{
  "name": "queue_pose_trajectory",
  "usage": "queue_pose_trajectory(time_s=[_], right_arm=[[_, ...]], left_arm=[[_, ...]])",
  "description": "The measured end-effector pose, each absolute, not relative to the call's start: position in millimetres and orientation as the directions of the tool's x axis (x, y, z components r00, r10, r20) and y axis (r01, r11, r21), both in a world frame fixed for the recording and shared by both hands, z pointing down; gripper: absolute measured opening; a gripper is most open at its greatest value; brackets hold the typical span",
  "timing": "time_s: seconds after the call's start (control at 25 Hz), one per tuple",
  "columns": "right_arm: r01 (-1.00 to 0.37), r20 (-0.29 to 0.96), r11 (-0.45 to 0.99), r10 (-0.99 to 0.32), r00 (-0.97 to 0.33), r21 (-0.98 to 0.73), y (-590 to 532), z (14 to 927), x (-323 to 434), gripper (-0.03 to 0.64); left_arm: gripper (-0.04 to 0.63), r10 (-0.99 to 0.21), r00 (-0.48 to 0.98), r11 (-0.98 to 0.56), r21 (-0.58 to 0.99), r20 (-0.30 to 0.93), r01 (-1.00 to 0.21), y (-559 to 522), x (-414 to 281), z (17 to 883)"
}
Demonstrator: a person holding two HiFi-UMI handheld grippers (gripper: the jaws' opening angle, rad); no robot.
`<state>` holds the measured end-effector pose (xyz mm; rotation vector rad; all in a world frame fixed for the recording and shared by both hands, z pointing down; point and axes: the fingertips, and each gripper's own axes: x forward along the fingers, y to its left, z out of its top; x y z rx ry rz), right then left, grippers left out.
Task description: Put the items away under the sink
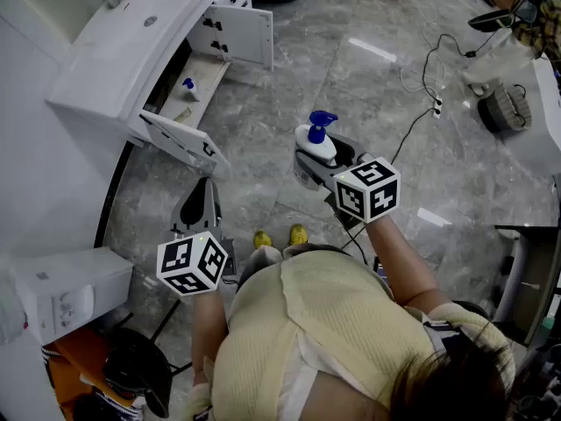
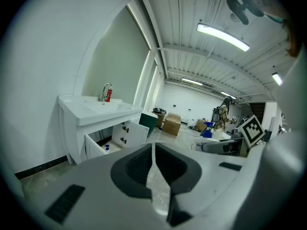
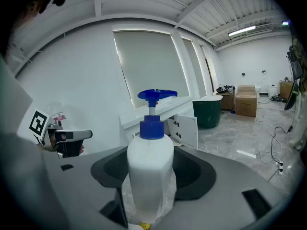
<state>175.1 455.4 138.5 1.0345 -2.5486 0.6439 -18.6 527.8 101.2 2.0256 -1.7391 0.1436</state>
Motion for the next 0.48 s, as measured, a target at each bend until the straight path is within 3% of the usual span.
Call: queue_pose_trajectory(time_s=[0.48], right_arm=[[-0.679,0.426,0.664,-0.542,-0.725,-0.312,445.6,143.0,192.3,0.268]], left_arm=[[0.055,-0.897,0.204,-0.094,0.283,0.391,-0.955,519.8,15.9,108.7]])
